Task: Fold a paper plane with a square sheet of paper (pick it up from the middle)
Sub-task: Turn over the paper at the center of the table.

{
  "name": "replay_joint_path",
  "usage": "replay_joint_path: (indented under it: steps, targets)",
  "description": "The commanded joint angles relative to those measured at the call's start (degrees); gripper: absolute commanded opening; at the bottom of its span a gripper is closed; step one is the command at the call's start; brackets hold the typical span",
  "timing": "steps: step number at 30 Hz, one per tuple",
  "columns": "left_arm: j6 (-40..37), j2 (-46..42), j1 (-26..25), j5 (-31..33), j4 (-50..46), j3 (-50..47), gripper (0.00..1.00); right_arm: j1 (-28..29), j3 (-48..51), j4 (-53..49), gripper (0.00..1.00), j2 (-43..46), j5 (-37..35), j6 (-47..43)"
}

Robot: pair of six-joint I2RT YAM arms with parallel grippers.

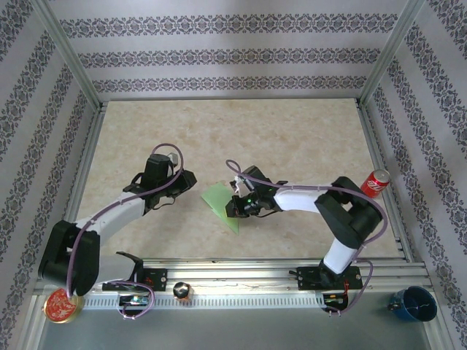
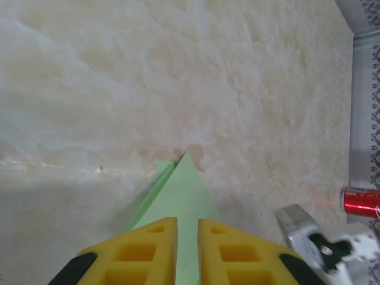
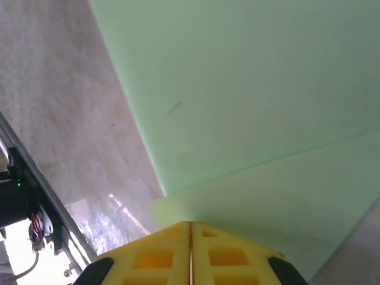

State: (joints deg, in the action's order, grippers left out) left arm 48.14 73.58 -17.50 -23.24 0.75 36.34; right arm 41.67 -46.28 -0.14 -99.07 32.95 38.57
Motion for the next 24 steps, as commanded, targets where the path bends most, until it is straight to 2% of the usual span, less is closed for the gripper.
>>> replay_joint_path:
  steps: [1, 7, 10, 15, 20, 24]
  targets:
    - [1.0, 0.9, 0.7, -4.6, 3.6, 2.7, 0.16, 0.6, -1.7, 3.1, 0.1, -2.7, 2.5, 3.1]
    - [0.9, 1.9, 0.6, -7.9, 4.1, 2.0, 0.15, 0.7, 0.1, 3.8, 0.09, -5.3, -3.9, 10.1]
    - [1.9, 2.8, 0.6, -9.2, 6.3, 0.8, 0.15, 1.0, 2.4, 6.5, 0.07, -4.8, -7.9, 15.8]
    - [3.5, 5.8, 0.4, -12.1, 9.0, 1.6, 0.13, 2.2, 6.8, 12.8, 0.08, -3.0, -15.1, 24.9]
    - [4.6, 9.1, -0.9, -14.1, 10.4, 2.9, 0.11, 3.0, 11.2, 23.3, 0.06, -3.3, -18.2, 33.9]
    - [5.1, 12.2, -2.2, -15.4, 11.4, 4.4, 0.1, 3.3, 11.8, 25.8, 0.06, -3.5, -19.5, 36.4]
